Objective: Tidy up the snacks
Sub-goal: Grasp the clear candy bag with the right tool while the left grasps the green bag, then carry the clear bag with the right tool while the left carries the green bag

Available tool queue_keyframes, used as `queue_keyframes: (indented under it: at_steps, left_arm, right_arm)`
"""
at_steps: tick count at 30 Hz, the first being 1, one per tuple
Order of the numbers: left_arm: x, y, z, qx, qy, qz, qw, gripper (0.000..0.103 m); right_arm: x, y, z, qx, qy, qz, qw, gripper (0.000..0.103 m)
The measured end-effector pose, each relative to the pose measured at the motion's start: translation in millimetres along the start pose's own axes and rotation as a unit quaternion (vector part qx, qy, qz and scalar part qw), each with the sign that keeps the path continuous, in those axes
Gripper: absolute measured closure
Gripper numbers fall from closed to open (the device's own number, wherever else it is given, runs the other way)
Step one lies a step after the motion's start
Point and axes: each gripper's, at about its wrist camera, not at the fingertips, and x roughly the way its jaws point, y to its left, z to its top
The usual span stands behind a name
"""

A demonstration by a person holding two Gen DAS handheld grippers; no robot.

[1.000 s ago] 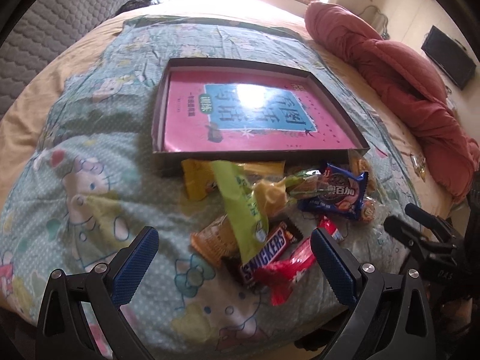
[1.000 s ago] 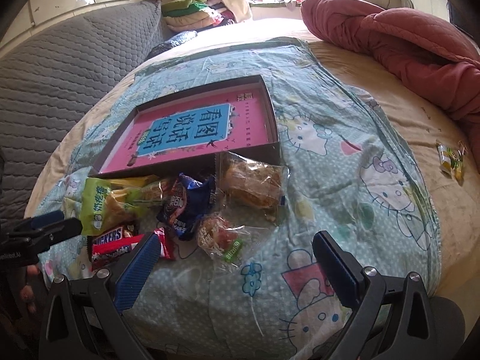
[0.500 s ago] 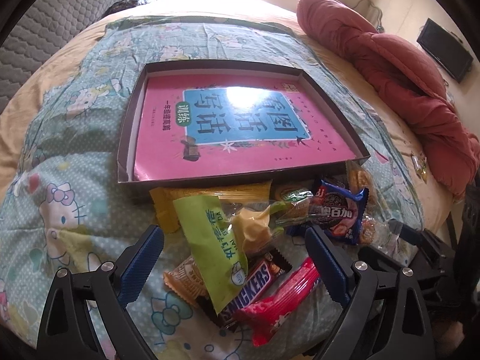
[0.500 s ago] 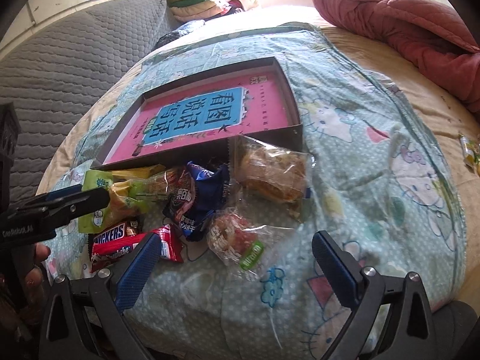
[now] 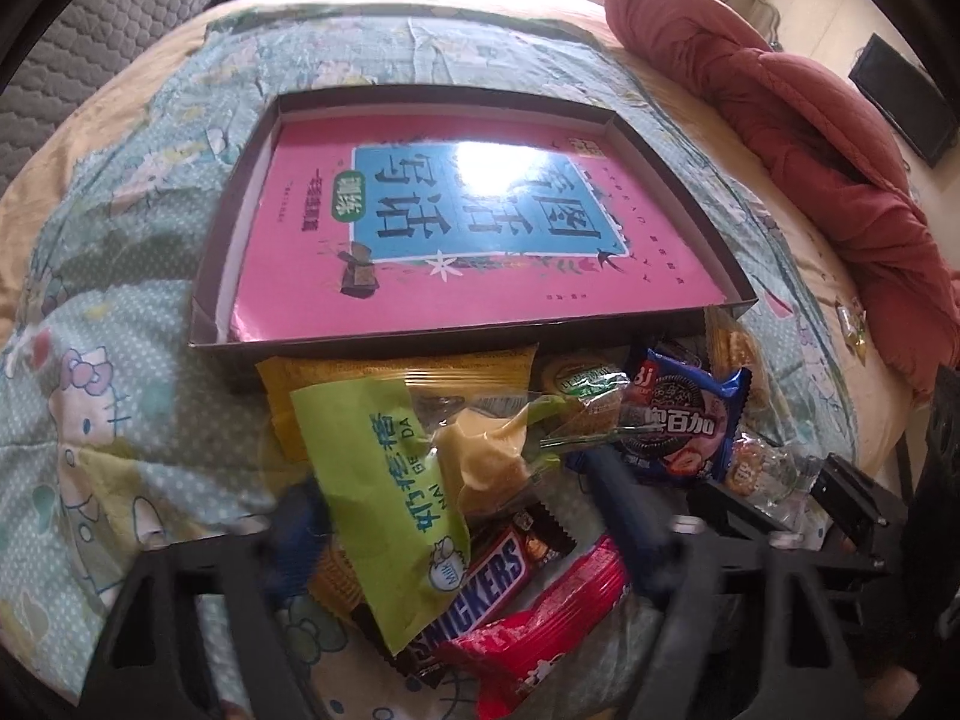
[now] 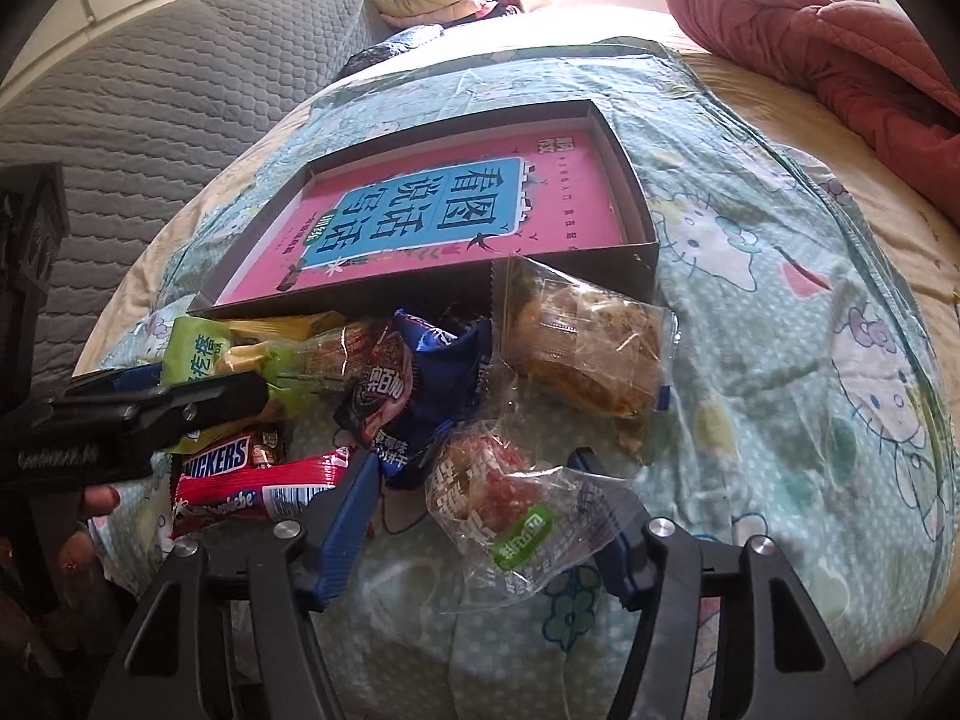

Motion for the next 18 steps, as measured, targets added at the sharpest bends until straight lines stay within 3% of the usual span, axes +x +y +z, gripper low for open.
queue_keyframes:
  at_steps: [2, 5, 10, 18]
  left_arm:
    - [8.5, 0.9, 1.3, -0.006, 0.018, 0.009, 0.9998, 0.044]
    - [9.7, -1.0, -0.2, -0.007, 0.014, 0.01, 0.9998, 0.046]
    - [7.9, -3.4, 1.6, 0.001, 0.004, -0.002, 1.0, 0.067]
    - [-2.1, 11.0, 0.6, -0.028, -0.005, -0.039, 0.9988, 0.068]
  right_arm:
    - [-0.4, 1.0, -0.3, -0.004, -0.001, 0.0, 1.0, 0.04]
    - [-0.3, 1.0, -1.2, -0.007, 0.002, 0.006, 1.0, 0.045]
    - [1.1, -3.2, -0.4, 0.001, 0.008, 0.025, 1.0, 0.048]
    - [-0.8, -13.7, -0.4, 0.024, 0.012, 0.057, 0.998, 0.052]
